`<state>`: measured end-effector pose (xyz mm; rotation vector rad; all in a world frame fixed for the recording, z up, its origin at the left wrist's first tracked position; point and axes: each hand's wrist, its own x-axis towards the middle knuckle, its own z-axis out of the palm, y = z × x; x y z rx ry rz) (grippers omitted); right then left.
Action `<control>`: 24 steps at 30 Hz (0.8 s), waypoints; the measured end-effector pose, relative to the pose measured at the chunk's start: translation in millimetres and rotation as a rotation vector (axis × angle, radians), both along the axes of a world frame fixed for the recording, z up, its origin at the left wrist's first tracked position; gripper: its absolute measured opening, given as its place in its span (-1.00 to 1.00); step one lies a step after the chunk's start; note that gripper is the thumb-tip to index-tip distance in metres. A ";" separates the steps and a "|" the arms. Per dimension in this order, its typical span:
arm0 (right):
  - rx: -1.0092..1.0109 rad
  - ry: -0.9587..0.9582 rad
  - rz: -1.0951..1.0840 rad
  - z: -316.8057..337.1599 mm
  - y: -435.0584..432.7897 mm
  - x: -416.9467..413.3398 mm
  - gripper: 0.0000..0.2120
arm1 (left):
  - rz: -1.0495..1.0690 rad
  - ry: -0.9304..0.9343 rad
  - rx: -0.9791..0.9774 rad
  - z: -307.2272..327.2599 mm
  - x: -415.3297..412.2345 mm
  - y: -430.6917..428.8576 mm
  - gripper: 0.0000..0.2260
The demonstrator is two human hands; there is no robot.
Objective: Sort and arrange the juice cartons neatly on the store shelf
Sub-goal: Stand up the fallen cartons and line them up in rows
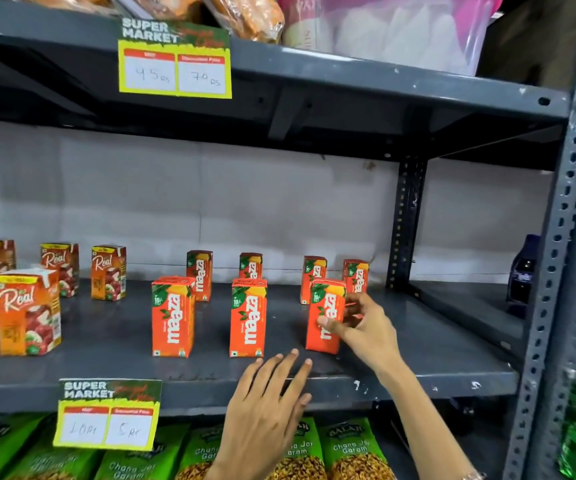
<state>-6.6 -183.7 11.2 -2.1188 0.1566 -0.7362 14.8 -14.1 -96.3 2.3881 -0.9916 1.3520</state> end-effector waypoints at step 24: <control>0.446 0.168 -0.030 6.2 -77.2 54.2 -0.38 | 0.011 -0.113 -0.028 -2.2 5.9 -1.7 -0.65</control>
